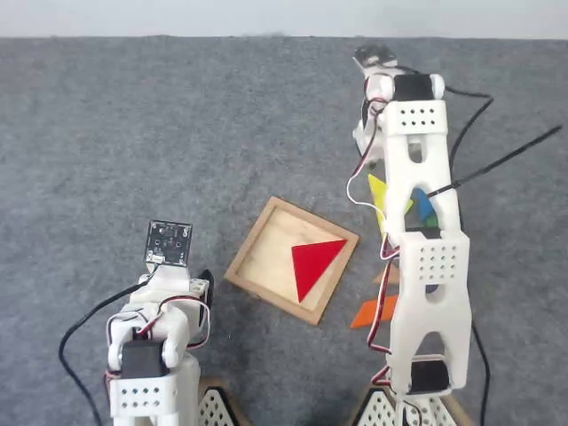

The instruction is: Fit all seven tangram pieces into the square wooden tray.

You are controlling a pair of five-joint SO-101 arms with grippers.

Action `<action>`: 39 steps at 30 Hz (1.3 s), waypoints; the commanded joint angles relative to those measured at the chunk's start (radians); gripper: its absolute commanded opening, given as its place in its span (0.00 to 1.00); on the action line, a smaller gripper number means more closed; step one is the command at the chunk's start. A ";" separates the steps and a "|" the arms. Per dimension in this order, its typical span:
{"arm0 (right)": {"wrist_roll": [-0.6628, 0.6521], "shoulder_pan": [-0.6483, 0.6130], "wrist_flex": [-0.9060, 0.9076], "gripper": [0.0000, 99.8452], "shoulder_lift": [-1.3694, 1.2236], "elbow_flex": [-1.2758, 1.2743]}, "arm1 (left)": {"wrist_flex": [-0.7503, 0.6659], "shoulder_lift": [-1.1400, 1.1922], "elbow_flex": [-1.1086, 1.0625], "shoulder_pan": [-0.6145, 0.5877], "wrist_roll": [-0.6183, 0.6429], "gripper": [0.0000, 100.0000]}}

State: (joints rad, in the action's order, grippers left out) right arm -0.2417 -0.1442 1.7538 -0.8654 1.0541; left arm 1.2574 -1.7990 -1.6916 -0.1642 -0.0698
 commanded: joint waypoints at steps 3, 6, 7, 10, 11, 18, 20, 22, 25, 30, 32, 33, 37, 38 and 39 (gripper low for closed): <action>0.018 -0.004 0.008 0.21 0.294 -0.402 | 0.009 -0.028 0.008 0.002 -0.006 0.15; 0.041 -0.001 -0.119 0.21 0.390 -0.631 | 0.009 -0.028 0.008 0.002 -0.006 0.15; 0.044 0.007 -0.174 0.21 0.415 -0.704 | 0.009 -0.028 0.008 0.002 -0.006 0.15; 0.046 0.025 -0.346 0.25 0.458 -0.895 | 0.009 -0.028 0.008 0.002 -0.006 0.15; 0.044 0.031 -0.398 0.28 0.460 -0.934 | 0.009 -0.028 0.008 0.002 -0.006 0.15; 0.044 0.035 -0.486 0.33 0.440 -0.974 | 0.009 -0.028 0.008 0.002 -0.006 0.15; 0.060 0.036 -0.501 0.33 0.386 -0.959 | 0.009 -0.028 0.008 0.002 -0.006 0.15; 0.068 0.036 -0.507 0.33 0.317 -0.921 | 0.009 -0.028 0.008 0.002 -0.006 0.15; 0.063 0.036 -0.478 0.33 0.225 -0.821 | 0.009 -0.028 0.008 0.002 -0.006 0.15; 0.068 0.035 -0.395 0.33 0.133 -0.669 | 0.009 -0.028 0.008 0.002 -0.006 0.15; 0.068 0.035 -0.375 0.33 0.114 -0.652 | 0.009 -0.028 0.008 0.002 -0.006 0.15; 0.071 0.035 -0.364 0.32 0.110 -0.646 | 0.009 -0.028 0.008 0.002 -0.006 0.15; 0.074 0.027 -0.325 0.24 0.108 -0.649 | 0.009 -0.028 0.008 0.002 -0.006 0.15; 0.075 0.027 -0.321 0.23 0.108 -0.649 | 0.009 -0.028 0.008 0.002 -0.006 0.15; 0.083 0.027 -0.321 0.23 0.108 -0.649 | 0.009 -0.028 0.008 0.002 -0.006 0.15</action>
State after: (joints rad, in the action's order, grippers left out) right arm -0.1834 -0.1258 1.4131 -0.7457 0.3867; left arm 1.2574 -1.7990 -1.6916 -0.1642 -0.0698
